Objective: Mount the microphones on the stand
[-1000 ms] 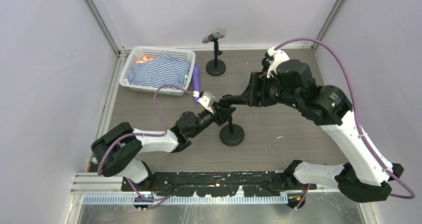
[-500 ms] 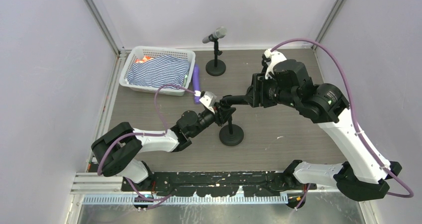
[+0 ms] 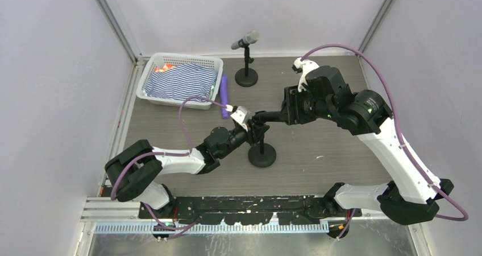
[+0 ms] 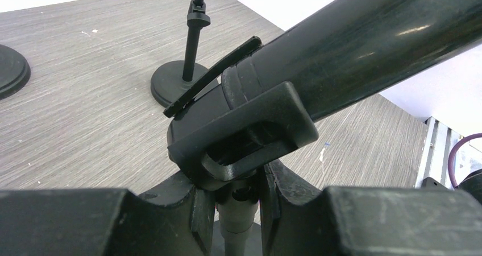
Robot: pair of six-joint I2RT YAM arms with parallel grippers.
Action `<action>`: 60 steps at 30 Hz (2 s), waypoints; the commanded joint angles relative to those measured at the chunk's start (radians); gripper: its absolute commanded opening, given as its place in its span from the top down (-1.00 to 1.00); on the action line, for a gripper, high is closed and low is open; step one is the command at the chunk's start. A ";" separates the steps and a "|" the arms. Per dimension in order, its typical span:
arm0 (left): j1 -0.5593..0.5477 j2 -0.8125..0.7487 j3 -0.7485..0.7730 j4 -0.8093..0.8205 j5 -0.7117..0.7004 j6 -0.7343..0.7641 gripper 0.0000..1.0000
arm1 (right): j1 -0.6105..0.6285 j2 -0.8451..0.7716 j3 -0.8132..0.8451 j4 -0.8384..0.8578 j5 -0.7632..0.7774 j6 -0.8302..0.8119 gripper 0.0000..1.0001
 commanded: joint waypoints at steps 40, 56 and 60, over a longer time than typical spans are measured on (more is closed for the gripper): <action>-0.127 0.024 0.116 0.033 0.139 0.158 0.99 | -0.001 0.296 -0.198 0.157 0.042 -0.058 0.99; -0.122 0.012 0.074 0.032 -0.008 0.134 1.00 | -0.001 0.160 -0.207 0.184 0.050 -0.048 0.91; -0.118 0.009 0.054 0.035 -0.011 0.155 0.99 | -0.001 0.051 -0.194 0.230 0.014 -0.044 0.03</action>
